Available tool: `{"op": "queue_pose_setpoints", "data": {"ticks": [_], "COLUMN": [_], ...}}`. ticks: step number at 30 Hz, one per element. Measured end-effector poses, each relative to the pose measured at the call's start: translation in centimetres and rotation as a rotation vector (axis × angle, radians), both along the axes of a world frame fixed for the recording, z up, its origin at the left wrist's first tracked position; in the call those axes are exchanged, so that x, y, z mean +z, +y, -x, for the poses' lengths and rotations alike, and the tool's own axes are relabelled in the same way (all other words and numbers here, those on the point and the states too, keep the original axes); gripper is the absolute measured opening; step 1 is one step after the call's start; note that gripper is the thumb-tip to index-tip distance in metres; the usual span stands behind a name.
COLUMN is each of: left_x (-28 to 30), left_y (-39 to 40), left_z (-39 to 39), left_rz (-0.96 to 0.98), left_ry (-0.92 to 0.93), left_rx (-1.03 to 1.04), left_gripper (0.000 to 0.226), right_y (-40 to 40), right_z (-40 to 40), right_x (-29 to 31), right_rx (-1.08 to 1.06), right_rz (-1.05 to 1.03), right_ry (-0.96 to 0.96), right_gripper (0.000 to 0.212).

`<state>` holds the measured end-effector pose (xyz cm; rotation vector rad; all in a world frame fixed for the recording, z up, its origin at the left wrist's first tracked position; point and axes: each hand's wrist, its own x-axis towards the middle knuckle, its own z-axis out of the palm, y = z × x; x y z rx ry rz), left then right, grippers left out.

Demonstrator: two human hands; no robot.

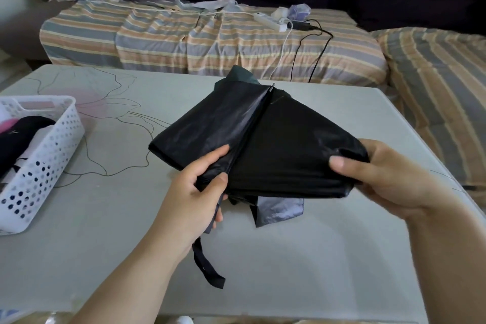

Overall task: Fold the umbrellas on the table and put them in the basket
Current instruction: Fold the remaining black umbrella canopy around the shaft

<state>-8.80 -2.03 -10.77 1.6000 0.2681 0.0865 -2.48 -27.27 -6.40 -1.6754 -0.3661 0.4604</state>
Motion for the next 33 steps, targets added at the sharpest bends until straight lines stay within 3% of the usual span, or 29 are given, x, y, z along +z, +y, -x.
{"op": "queue_pose_setpoints", "data": {"ticks": [4, 6, 10, 11, 13, 15, 18, 20, 22, 25, 28, 31, 33], "left_x": [0.1, 0.2, 0.3, 0.4, 0.4, 0.5, 0.7, 0.9, 1.0, 0.9, 0.9, 1.1, 1.1], "left_y": [1.0, 1.2, 1.1, 1.0, 0.8, 0.9, 1.0, 0.8, 0.4, -0.4, -0.7, -0.6, -0.8], "left_z": [0.0, 0.1, 0.2, 0.2, 0.3, 0.2, 0.0, -0.1, 0.1, 0.6, 0.9, 0.7, 0.6], "left_rz": [0.004, 0.006, 0.023, 0.028, 0.044, 0.079, 0.111, 0.108, 0.085, 0.049, 0.038, 0.102, 0.140], "left_ry": [-0.032, -0.050, -0.059, -0.057, -0.054, -0.053, -0.067, -0.087, -0.112, -0.140, -0.165, -0.155, -0.144], "left_rx": [0.044, 0.034, 0.016, 0.019, 0.041, 0.085, 0.145, 0.170, 0.176, 0.168, 0.178, 0.198, 0.199], "left_gripper": [0.044, 0.045, 0.046, 0.046, 0.047, 0.047, 0.049, 0.049, 0.049, 0.050, 0.053, 0.053, 0.052], "right_y": [-2.2, -2.4, -1.1, -0.6, 0.0, 1.0, 3.6, 5.6, 7.3, 8.7, 9.2, 9.5, 9.5], "right_z": [-0.8, -0.9, -0.6, -0.6, -0.8, -0.1, 1.5, 2.1, 2.1, 1.8, 2.5, 3.6, 3.9], "right_x": [-0.4, -0.9, -0.4, -0.3, -0.9, -1.4, -1.6, -1.3, -0.7, -0.5, -0.7, -0.4, -0.6], "right_rx": [-0.188, -0.135, -0.053, -0.162, -0.564, -0.853, -0.717, -0.559, -0.490, -0.520, -0.634, -0.651, -0.652], "right_rz": [-0.100, -0.214, -0.496, -0.476, -0.226, -0.028, -0.111, -0.170, -0.272, -0.484, -0.446, -0.286, -0.248], "right_ry": [-0.083, -0.051, -0.031, -0.028, -0.067, 0.062, 0.457, 0.545, 0.530, 0.524, 0.319, -0.073, -0.165], "right_gripper": [0.058, 0.063, 0.039, 0.036, 0.030, 0.031, 0.074, 0.090, 0.085, 0.049, 0.021, 0.033, 0.047]}}
